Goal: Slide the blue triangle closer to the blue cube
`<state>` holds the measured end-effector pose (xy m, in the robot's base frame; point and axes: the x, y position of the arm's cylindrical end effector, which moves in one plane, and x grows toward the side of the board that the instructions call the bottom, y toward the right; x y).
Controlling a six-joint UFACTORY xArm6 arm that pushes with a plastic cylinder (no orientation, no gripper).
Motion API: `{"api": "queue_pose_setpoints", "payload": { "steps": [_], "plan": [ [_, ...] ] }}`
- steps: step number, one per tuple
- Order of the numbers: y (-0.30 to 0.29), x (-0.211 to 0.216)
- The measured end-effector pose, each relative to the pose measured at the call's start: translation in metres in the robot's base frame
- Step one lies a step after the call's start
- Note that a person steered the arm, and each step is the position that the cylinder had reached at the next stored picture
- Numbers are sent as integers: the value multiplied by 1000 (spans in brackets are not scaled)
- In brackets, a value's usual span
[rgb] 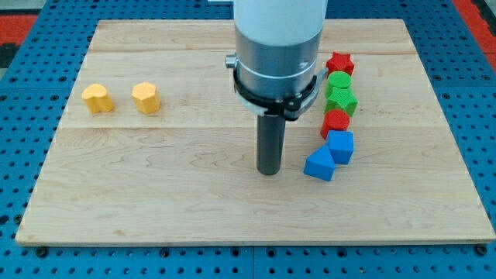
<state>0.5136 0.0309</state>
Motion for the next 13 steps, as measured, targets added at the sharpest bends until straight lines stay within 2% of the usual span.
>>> {"api": "queue_pose_setpoints", "payload": {
  "steps": [2, 4, 5, 6, 8, 10, 11, 12, 13],
  "plan": [
    [47, 11],
    [77, 41],
    [112, 69],
    [200, 65],
    [89, 59],
    [64, 49],
    [97, 77],
    [110, 67],
    [87, 57]
  ]
}}
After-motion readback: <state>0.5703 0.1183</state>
